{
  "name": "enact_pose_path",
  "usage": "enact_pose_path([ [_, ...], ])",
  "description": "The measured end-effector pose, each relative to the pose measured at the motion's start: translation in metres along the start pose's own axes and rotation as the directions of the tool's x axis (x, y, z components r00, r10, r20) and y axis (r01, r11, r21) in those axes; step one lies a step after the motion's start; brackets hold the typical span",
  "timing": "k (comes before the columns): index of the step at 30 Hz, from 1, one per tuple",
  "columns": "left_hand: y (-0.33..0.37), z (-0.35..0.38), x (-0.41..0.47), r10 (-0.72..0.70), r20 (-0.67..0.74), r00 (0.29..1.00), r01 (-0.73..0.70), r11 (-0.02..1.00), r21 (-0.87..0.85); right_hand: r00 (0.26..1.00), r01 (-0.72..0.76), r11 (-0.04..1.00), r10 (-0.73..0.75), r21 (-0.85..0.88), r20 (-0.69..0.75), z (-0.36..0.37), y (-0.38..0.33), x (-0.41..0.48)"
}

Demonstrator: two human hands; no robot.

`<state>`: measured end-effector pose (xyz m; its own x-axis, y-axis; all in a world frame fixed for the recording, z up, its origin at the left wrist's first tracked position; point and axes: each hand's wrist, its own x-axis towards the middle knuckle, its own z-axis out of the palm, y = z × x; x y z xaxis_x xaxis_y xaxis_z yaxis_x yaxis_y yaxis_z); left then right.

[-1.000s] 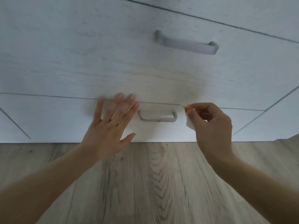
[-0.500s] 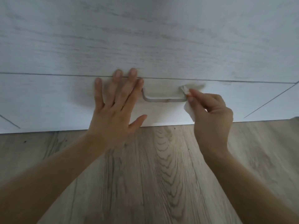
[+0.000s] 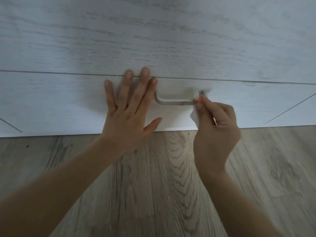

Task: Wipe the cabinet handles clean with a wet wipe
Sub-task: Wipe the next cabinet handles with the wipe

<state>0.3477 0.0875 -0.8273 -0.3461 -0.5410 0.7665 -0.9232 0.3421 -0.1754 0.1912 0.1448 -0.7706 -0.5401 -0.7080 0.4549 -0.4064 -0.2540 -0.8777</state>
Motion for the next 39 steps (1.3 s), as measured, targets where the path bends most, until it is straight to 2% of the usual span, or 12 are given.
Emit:
enact_pose_path([
  [3, 0.0, 0.0, 0.0, -0.005, 0.001, 1.0, 0.005, 1.0, -0.011, 0.997, 0.076, 0.996, -0.076, -0.042, 0.017, 0.003, 0.0, -0.003],
  [7, -0.002, 0.001, 0.0, 0.001, -0.007, 1.0, -0.001, 1.0, -0.007, 0.998, 0.0, 1.0, 0.001, 0.007, -0.066, -0.001, 0.003, 0.002],
  [11, 0.0, 0.002, 0.0, -0.006, -0.017, 1.0, 0.005, 1.0, -0.003, 0.996, 0.085, 0.995, -0.085, -0.046, 0.013, 0.004, 0.002, -0.003],
  [14, -0.001, 0.004, 0.0, -0.004, -0.018, 1.0, 0.004, 1.0, 0.007, 0.999, 0.043, 0.999, -0.044, -0.022, -0.027, 0.009, 0.002, -0.005],
  [17, -0.002, 0.004, 0.0, -0.001, -0.025, 1.0, 0.001, 1.0, -0.002, 0.998, 0.054, 0.998, -0.054, -0.019, 0.01, 0.006, 0.002, -0.004],
  [21, -0.001, 0.006, 0.0, 0.004, -0.048, 0.999, -0.003, 1.0, 0.017, 0.996, -0.02, 0.999, 0.023, 0.037, -0.084, 0.0, 0.005, 0.002],
  [25, 0.001, 0.008, 0.0, 0.0, -0.048, 0.999, 0.001, 1.0, 0.015, 0.995, 0.092, 0.996, -0.091, -0.009, 0.03, 0.006, 0.003, -0.005],
  [28, -0.002, 0.007, -0.001, 0.009, -0.057, 0.998, -0.008, 1.0, 0.028, 0.997, 0.061, 0.998, -0.06, 0.027, -0.041, 0.013, 0.006, -0.009],
  [32, -0.004, 0.008, -0.001, 0.026, -0.065, 0.998, -0.024, 0.999, 0.037, 0.996, 0.092, 0.994, -0.092, 0.058, -0.007, 0.016, 0.007, -0.014],
  [36, -0.004, 0.009, -0.001, 0.023, -0.067, 0.997, -0.02, 0.999, 0.047, 0.996, 0.044, 0.998, -0.041, 0.043, -0.083, 0.012, 0.008, -0.01],
  [39, -0.002, 0.009, 0.0, 0.014, -0.07, 0.997, -0.012, 0.999, 0.035, 0.998, 0.07, 0.994, -0.069, 0.085, -0.015, 0.018, 0.005, -0.016],
])
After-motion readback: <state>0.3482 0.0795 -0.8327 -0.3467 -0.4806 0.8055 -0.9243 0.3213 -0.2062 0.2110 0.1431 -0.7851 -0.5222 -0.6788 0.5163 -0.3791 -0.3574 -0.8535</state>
